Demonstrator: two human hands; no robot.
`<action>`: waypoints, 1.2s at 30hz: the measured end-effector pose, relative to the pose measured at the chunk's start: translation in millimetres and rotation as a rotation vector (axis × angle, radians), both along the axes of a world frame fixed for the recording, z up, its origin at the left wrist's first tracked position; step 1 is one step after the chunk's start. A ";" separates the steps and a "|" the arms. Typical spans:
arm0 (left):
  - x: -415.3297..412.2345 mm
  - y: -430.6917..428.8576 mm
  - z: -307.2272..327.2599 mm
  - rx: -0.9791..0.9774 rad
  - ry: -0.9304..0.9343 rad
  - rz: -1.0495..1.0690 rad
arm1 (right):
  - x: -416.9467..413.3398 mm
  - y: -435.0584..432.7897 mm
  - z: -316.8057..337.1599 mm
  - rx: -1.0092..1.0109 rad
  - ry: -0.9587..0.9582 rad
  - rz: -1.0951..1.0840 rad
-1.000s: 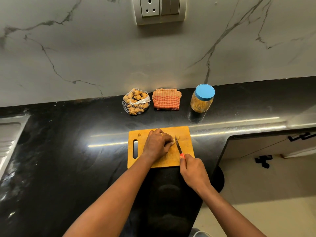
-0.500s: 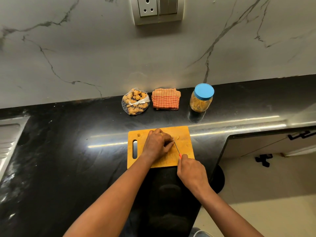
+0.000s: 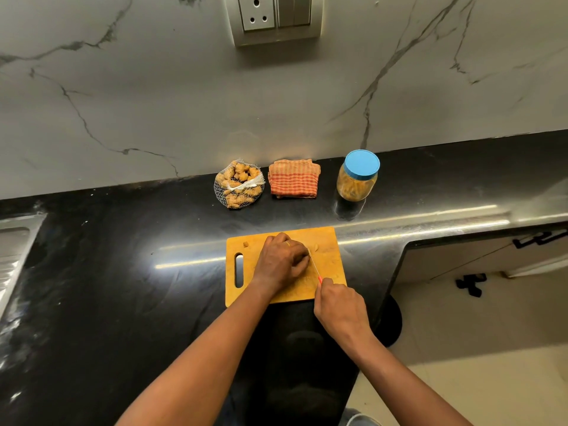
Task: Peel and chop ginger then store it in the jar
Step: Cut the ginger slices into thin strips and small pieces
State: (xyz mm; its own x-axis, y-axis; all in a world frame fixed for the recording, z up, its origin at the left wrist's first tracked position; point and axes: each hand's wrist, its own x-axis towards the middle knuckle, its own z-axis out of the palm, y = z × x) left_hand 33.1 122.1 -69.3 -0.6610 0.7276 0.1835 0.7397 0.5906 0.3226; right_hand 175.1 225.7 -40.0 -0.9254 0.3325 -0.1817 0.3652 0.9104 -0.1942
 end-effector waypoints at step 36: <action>1.1 -2.7 -0.1 0.028 -0.137 0.103 | -0.4 7.1 4.4 -0.044 0.034 0.003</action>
State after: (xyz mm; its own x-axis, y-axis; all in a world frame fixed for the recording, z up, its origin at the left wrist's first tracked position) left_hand 34.2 119.4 -69.3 -0.7518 0.6508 0.1059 0.6240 0.6503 0.4333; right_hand 174.7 232.8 -35.6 -0.9325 0.3216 -0.1643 0.3545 0.9019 -0.2467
